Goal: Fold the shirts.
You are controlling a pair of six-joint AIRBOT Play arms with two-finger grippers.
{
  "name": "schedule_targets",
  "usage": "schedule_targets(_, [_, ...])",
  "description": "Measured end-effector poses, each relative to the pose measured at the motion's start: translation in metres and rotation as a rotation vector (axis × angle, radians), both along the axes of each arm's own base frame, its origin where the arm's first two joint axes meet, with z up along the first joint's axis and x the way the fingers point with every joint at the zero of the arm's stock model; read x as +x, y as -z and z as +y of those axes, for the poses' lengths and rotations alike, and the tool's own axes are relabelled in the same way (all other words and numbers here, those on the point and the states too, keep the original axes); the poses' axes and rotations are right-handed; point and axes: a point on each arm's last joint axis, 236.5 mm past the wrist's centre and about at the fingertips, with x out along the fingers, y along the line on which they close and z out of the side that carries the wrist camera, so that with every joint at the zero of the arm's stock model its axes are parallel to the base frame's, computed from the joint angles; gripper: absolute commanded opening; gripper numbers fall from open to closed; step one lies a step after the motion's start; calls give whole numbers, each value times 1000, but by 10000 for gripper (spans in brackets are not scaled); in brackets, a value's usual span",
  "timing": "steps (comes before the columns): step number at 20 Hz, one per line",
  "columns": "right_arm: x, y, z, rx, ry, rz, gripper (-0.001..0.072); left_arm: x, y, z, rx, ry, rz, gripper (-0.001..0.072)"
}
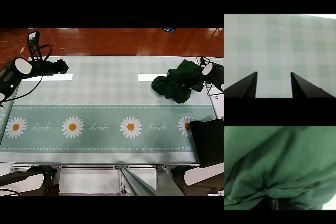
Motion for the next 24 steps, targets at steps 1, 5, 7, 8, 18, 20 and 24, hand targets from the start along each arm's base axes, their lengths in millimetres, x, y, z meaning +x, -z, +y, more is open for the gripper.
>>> schedule_targets(1, [1,-7,6,16,-32,4,28,-2,-6,8,-3,-5,14,505])
schedule_targets(5, [32,-104,18,8,-135,-195,28,-22,-44,53,-18,-65,44,448])
schedule_targets(7, [44,-178,26,-8,-178,-351,27,-44,-65,71,-37,-96,61,448])
schedule_targets(8, [46,-217,32,-15,-203,-431,28,-55,-75,75,-44,-103,56,449])
schedule_targets(18, [-46,-512,143,-143,-507,-1040,28,-176,-78,20,-134,-22,64,450])
schedule_targets(20, [-72,-519,179,-114,-610,-1038,28,-188,-73,14,-139,-12,66,450])
schedule_targets(24, [-119,-483,261,3,-873,-913,28,-198,-71,8,-154,-2,59,450])
